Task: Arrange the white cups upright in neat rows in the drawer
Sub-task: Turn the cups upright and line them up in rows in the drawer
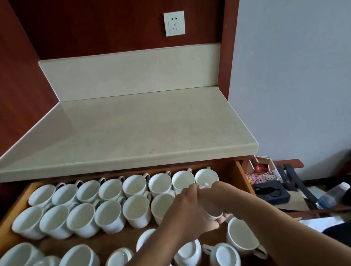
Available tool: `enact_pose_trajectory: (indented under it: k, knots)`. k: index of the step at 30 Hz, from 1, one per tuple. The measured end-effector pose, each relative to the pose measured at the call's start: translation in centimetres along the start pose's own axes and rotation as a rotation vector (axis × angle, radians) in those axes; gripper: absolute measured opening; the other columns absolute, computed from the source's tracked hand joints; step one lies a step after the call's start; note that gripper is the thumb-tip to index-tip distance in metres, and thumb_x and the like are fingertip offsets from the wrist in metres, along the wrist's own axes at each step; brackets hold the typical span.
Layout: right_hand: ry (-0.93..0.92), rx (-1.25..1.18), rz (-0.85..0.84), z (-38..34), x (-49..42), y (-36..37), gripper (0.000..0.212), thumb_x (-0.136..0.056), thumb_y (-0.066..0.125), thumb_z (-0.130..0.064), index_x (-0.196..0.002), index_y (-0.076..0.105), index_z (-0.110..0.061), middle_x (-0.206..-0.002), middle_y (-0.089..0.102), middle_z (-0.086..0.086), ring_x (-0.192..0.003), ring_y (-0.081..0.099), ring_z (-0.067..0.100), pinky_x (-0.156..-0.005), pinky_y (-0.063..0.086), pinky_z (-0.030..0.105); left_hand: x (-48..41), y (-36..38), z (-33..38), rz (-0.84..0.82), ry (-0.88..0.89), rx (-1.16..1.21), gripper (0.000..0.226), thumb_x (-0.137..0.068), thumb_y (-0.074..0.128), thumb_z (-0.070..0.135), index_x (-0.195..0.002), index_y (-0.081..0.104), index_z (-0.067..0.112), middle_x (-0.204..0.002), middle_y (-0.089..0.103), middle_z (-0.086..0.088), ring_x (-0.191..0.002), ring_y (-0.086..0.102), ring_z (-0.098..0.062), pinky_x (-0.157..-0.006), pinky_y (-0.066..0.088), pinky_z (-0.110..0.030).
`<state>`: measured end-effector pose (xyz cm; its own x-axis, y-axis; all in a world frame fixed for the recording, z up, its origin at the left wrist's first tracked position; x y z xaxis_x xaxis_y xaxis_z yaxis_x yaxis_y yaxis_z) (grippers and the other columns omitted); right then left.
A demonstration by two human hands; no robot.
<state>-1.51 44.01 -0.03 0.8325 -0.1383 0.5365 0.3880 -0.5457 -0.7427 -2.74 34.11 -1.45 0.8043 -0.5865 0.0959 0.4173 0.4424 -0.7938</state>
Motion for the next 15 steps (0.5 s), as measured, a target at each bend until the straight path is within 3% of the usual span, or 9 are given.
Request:
enact_pose_trajectory:
  k: [2,4,6,8,10,12,15]
  knots:
    - [-0.004,0.021,-0.033,0.0,-0.6,0.9,0.051,-0.091,0.062,-0.003,-0.14,0.046,-0.001,-0.119,0.068,0.013,-0.104,0.067,0.034,-0.088,0.048,0.035,-0.2,-0.2,0.1,0.101,0.039,-0.053,0.092,-0.06,0.072,0.08,-0.13,0.036,0.034,-0.12,0.056,0.011,-0.111,0.055,-0.01,-0.098,0.05,-0.032]
    - [0.057,-0.077,-0.034,1.3,-1.6,1.6,0.047,-0.087,0.06,-0.004,-0.134,0.05,-0.002,-0.101,0.07,0.012,-0.08,0.068,0.029,-0.081,0.054,0.035,-0.3,-0.1,-0.1,0.129,0.085,-0.073,0.093,-0.061,0.072,0.08,-0.134,0.034,0.036,-0.119,0.057,0.01,-0.11,0.056,-0.011,-0.096,0.051,-0.032]
    - [0.138,-0.347,-0.057,2.9,-1.7,1.8,0.037,-0.085,0.064,-0.017,-0.118,0.063,-0.001,-0.085,0.073,0.015,-0.062,0.066,0.024,-0.074,0.059,0.034,-0.7,0.2,-0.7,0.075,0.1,-0.073,0.093,-0.066,0.075,0.068,-0.14,0.029,0.038,-0.123,0.054,0.008,-0.113,0.055,-0.014,-0.095,0.052,-0.036]
    - [0.175,-0.607,-0.026,4.5,-1.6,1.5,0.043,-0.082,0.07,-0.033,-0.107,0.07,0.001,-0.079,0.071,0.02,-0.06,0.062,0.025,-0.064,0.054,0.034,-1.1,0.5,-1.5,0.004,0.099,-0.059,0.092,-0.069,0.076,0.056,-0.144,0.026,0.036,-0.126,0.053,0.005,-0.116,0.056,-0.017,-0.094,0.052,-0.037]
    - [0.148,-0.461,0.076,5.4,-1.4,0.1,0.037,-0.084,0.068,-0.036,-0.097,0.07,0.0,-0.072,0.063,0.011,-0.059,0.058,0.022,-0.057,0.047,0.03,-1.5,0.5,-2.2,-0.068,0.063,-0.034,0.089,-0.072,0.075,0.05,-0.147,0.028,0.035,-0.129,0.05,0.005,-0.116,0.056,-0.017,-0.096,0.05,-0.035]
    - [0.109,-0.102,0.277,6.0,-1.1,-2.2,0.026,-0.088,0.063,-0.039,-0.083,0.061,-0.013,-0.075,0.061,-0.001,-0.061,0.054,0.015,-0.057,0.044,0.027,-1.9,0.8,-2.6,-0.145,0.026,-0.081,0.086,-0.073,0.076,0.044,-0.146,0.031,0.033,-0.129,0.047,0.004,-0.113,0.056,-0.017,-0.095,0.051,-0.036]
    - [0.118,0.183,0.352,6.7,-0.6,-2.4,0.037,-0.088,0.058,-0.05,-0.107,0.055,-0.018,-0.11,0.057,0.004,-0.098,0.059,0.025,-0.077,0.049,0.037,-2.5,1.3,-2.6,-0.204,0.009,-0.173,0.085,-0.072,0.077,0.039,-0.143,0.032,0.03,-0.133,0.044,0.003,-0.114,0.054,-0.02,-0.091,0.051,-0.037]
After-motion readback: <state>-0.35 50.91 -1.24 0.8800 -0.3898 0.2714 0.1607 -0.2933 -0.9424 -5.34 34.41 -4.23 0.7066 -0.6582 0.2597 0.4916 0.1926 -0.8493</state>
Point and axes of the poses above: each hand's wrist, its own x-axis away from the middle knuckle, its own y-axis out of the palm, z = x × y, the point moved 8 cm from there along -x, towards the middle knuckle
